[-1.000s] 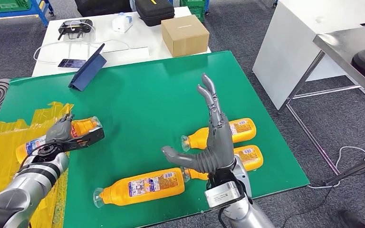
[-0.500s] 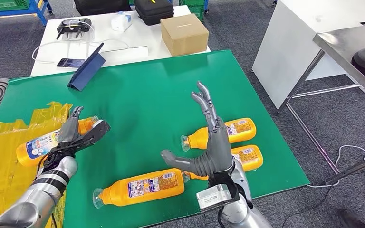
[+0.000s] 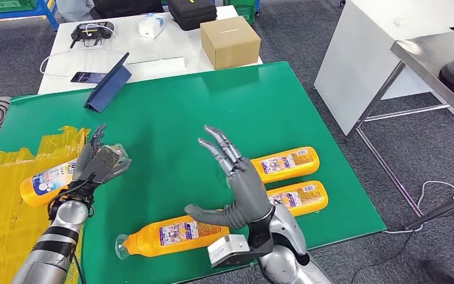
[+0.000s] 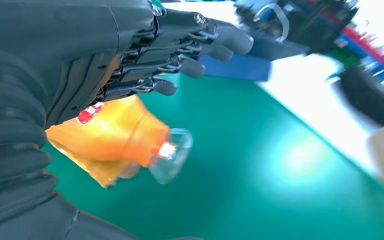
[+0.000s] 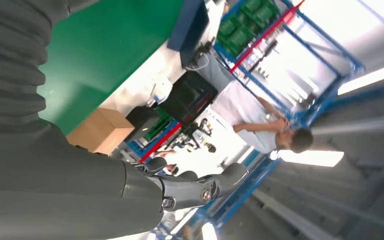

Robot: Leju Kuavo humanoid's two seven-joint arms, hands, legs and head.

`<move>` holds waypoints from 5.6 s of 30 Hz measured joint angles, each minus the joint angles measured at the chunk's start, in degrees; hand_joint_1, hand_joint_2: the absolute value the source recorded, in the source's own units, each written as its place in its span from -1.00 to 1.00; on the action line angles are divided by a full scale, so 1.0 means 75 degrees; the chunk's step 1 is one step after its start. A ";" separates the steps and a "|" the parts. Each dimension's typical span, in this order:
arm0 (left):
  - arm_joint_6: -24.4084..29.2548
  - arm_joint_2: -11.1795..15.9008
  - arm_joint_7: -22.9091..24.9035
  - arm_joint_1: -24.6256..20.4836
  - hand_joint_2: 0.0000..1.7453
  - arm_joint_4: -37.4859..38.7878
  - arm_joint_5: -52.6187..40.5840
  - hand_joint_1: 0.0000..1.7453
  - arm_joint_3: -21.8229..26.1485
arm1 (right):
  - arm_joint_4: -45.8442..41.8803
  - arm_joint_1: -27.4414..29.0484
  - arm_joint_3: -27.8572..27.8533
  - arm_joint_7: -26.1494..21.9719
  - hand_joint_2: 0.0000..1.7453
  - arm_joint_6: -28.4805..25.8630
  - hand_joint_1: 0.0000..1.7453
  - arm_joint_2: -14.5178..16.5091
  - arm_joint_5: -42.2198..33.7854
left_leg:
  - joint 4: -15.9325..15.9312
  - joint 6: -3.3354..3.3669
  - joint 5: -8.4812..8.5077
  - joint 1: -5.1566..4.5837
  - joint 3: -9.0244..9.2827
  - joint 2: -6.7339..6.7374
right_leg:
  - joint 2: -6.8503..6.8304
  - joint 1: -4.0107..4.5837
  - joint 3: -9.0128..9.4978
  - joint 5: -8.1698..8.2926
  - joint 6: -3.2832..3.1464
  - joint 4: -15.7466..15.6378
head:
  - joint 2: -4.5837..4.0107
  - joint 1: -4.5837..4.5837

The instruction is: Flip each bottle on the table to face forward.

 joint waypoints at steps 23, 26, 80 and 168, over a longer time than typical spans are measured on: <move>0.0123 -0.0389 -0.0137 0.1015 1.00 -0.2606 0.2042 -1.00 0.0475 | 0.1802 -0.0390 0.1224 0.1423 1.00 0.0551 -1.00 -0.0095 0.2317 | 0.0000 0.0000 0.0000 0.0000 -0.0007 -0.0003 | -0.0001 0.0001 -0.0004 0.0001 0.0000 0.0000 | 0.0000 0.0000; 0.0118 -0.0476 -0.0181 0.1098 1.00 -0.2694 0.2145 -1.00 0.0475 | 0.2104 -0.0438 0.1428 0.1566 1.00 0.0533 -1.00 -0.0087 0.2534 | 0.0000 0.0000 0.0000 0.0000 -0.0008 -0.0003 | -0.0001 0.0001 -0.0006 0.0001 0.0000 0.0000 | 0.0000 -0.0001; 0.0201 -0.0886 -0.0143 0.1463 1.00 -0.3138 0.2082 -1.00 -0.0069 | 0.4988 -0.1275 0.1688 0.3195 1.00 0.0676 -1.00 0.0284 0.3924 | 0.0001 0.0001 0.0001 0.0000 -0.0012 0.0000 | 0.0000 0.0002 -0.0016 0.0008 -0.0009 0.0000 | 0.0000 -0.0002; 0.0709 -0.1265 -0.0233 0.2037 1.00 -0.4305 0.1980 -1.00 -0.0399 | 0.5167 -0.1205 -0.1461 0.5313 1.00 -0.0841 1.00 0.0678 0.7340 | 0.0002 0.0003 0.0027 -0.0001 -0.0057 0.0008 | 0.0003 0.0009 -0.0061 0.0041 -0.0018 -0.0001 | 0.0000 -0.0002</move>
